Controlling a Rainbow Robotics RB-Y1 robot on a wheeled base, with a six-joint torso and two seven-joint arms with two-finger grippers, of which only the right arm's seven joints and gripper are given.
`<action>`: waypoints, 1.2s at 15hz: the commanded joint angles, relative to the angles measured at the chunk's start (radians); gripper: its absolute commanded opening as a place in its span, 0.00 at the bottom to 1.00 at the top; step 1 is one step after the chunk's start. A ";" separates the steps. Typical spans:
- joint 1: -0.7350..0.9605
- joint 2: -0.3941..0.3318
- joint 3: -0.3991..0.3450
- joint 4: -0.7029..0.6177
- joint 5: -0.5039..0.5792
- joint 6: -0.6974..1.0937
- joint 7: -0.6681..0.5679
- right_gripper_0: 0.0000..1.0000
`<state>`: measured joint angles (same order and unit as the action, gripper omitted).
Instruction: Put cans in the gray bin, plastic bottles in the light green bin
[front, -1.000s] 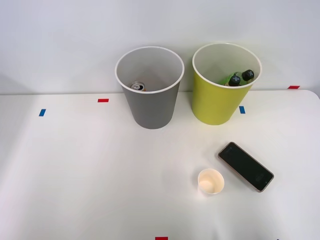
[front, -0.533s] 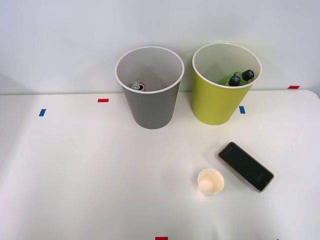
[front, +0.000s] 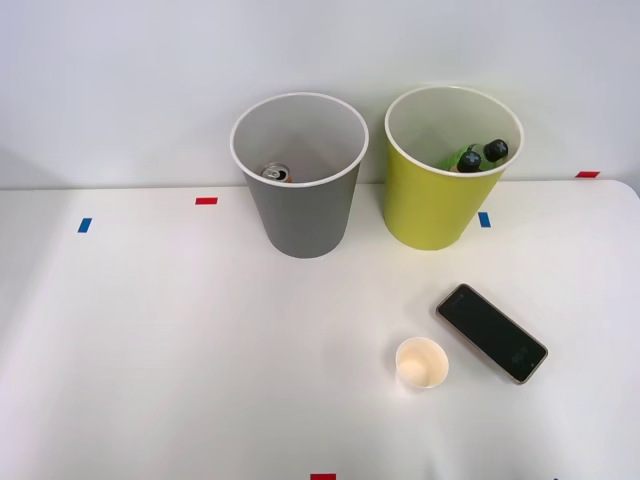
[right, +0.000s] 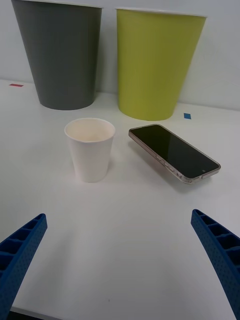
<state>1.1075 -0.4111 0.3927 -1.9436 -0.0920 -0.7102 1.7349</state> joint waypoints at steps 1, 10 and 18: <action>0.000 0.000 0.000 0.000 0.000 0.000 0.000 1.00; 0.000 0.000 0.000 0.000 0.000 0.000 0.000 1.00; 0.000 0.000 0.000 0.000 0.000 0.000 0.000 1.00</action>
<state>1.1075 -0.4111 0.3927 -1.9436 -0.0920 -0.7102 1.7349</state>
